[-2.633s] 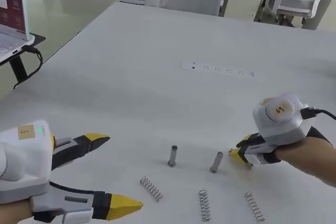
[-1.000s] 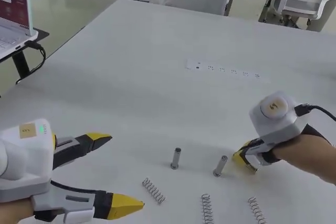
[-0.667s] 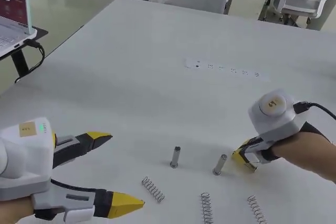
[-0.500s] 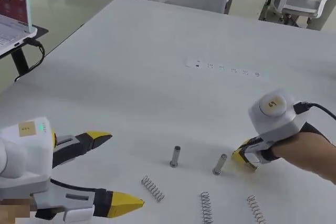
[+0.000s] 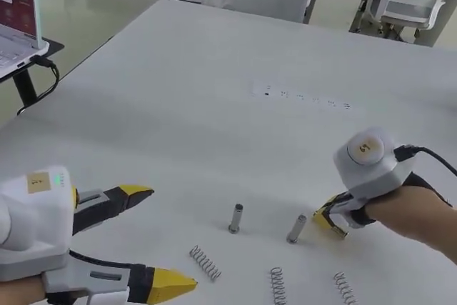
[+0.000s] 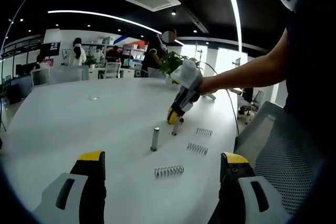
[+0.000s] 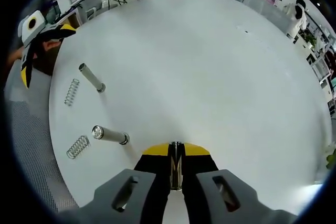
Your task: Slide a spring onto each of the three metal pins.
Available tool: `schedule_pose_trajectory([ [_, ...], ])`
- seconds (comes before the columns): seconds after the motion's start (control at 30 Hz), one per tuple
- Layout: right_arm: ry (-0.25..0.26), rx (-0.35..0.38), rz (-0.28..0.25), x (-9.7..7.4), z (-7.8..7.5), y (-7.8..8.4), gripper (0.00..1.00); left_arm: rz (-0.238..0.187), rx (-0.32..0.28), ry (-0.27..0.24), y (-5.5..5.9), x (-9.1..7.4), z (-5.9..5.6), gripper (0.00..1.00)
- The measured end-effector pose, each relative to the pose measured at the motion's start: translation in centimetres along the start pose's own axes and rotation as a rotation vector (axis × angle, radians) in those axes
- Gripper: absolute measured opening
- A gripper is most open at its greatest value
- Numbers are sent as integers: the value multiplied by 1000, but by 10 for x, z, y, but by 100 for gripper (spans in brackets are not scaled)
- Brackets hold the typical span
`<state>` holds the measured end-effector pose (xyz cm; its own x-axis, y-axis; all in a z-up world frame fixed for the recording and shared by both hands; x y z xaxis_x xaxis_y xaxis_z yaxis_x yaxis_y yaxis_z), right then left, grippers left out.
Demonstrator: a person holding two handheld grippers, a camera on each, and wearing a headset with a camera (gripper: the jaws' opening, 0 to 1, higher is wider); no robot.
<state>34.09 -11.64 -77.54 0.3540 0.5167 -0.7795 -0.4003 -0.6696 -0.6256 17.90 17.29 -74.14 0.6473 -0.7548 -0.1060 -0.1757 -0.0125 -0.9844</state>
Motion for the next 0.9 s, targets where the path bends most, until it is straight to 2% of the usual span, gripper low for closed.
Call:
schedule_pose_trajectory([
  [0.2, 18, 35, 1, 0, 0, 0, 4, -5, 10, 6, -3, 1, 1, 88],
  [0.4, 29, 66, -27, -1, 1, 2, 4, -12, 21, 8, -9, 0, 1, 87],
  [0.5, 26, 59, -24, -1, 2, 2, 4, -3, 28, 12, -10, -1, 1, 87],
  [0.67, 36, 67, -45, -5, 1, 2, 4, -11, 28, 6, -11, 0, 1, 87],
  [0.9, 42, 60, -56, -8, 7, 1, 4, -9, 25, 11, -8, 0, -1, 87],
])
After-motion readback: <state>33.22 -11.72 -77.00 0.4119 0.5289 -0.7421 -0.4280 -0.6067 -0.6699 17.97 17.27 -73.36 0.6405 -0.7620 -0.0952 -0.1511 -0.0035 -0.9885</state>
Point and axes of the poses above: the centre of the closed fingertips' face, and the gripper's own axes: x roughly forward along the fingers, z roughly to its left, y roughly out of its underside, the point moved 9 cm from there along -x, roughly backward along the fingers, and after that the axes turned 11 degrees about -z, right-handed, at the moved point
